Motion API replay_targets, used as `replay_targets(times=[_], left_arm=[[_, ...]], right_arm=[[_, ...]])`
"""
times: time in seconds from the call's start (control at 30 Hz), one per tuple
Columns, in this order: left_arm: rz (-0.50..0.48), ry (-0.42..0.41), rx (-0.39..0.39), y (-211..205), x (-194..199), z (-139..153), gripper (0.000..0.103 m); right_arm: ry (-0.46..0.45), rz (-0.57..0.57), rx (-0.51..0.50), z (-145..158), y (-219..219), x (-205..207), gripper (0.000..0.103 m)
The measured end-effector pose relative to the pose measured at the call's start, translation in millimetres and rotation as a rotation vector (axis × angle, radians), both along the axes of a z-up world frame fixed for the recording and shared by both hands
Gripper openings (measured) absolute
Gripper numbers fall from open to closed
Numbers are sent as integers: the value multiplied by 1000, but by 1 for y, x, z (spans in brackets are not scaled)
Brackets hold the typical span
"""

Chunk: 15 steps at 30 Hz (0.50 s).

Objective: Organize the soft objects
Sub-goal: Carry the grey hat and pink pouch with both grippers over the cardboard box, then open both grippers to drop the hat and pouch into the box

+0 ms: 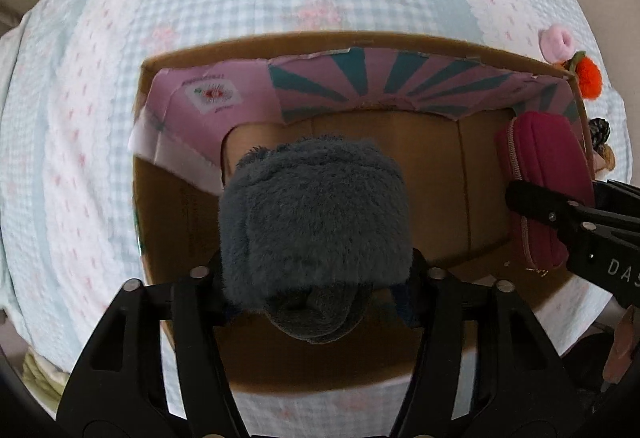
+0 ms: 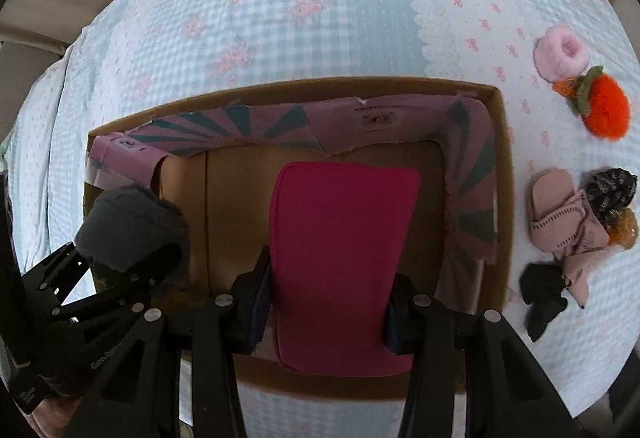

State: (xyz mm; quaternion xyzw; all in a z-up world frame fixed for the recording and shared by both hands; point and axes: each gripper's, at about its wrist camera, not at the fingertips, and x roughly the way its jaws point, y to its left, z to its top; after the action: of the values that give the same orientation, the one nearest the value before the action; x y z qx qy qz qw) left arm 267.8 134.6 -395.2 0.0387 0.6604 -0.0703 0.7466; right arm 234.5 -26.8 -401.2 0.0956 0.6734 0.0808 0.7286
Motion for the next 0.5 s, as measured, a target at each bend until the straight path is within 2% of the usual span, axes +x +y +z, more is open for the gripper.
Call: replay_targets(times=[0.03, 0.07, 0.1, 0.17, 0.27, 0.5], left_arm=[[-8, -5, -3, -2, 2, 0, 80], [-20, -12, -12, -4, 3, 1, 97], [-37, -22, -16, -6, 3, 3, 103], [-62, -34, 0, -11, 4, 5, 103], [-90, -36, 26, -15, 4, 2, 103], [-95, -34, 7, -13, -6, 6, 103]], right_arm=[[-11, 1, 11, -1, 0, 1, 43], [-19, -1, 21, -1, 1, 3, 47], [-26, -7, 32, -1, 1, 4, 52], [-37, -18, 41, -1, 0, 7, 103], [-51, -37, 44, 0, -1, 11, 103], [-60, -34, 29, 9, 1, 10, 103]])
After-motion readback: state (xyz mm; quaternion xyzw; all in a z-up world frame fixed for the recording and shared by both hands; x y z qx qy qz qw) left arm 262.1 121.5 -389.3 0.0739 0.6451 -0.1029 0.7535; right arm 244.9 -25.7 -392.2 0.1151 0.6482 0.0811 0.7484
